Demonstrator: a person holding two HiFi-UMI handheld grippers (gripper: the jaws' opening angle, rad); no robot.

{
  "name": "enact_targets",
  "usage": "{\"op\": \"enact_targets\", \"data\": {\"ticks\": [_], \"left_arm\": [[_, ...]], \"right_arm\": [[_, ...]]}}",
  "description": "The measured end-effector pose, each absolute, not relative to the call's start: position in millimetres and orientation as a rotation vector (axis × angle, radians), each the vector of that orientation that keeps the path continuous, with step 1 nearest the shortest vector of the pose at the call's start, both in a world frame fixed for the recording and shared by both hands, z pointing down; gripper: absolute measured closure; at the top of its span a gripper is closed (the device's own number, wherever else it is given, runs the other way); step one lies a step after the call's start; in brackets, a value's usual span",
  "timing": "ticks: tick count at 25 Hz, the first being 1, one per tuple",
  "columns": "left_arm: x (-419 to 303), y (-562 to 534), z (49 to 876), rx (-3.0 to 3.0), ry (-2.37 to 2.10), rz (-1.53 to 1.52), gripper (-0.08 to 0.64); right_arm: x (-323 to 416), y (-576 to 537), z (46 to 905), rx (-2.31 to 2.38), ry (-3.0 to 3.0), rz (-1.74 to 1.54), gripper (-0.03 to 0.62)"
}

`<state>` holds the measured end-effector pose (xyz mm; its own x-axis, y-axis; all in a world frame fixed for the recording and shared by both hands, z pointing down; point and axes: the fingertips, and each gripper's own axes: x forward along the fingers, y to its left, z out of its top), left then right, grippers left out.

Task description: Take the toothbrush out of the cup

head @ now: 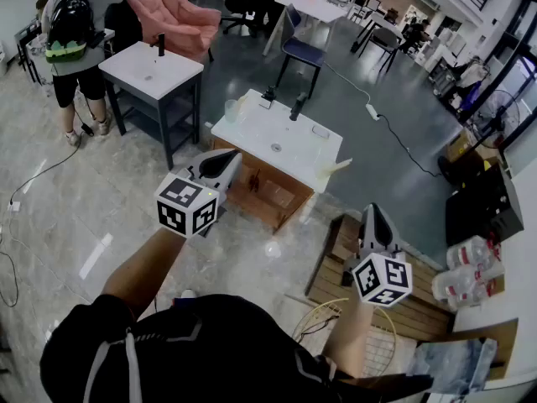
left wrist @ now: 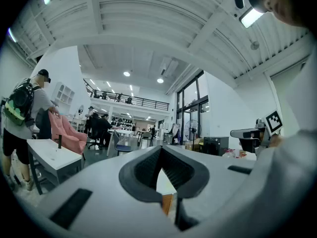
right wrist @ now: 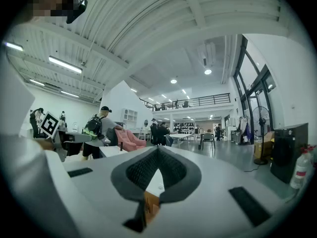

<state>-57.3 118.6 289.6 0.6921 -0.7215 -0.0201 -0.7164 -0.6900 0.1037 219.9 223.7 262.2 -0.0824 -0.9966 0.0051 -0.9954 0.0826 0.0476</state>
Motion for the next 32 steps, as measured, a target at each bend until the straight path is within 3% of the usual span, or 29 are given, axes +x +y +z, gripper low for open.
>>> {"op": "enact_targets", "data": {"ticks": [32], "left_arm": [[-95,118,291,2.832,-1.184,-0.085,0.555]], "right_arm": [[188,229,269,2.151,-2.242,-0.012,0.586]]}}
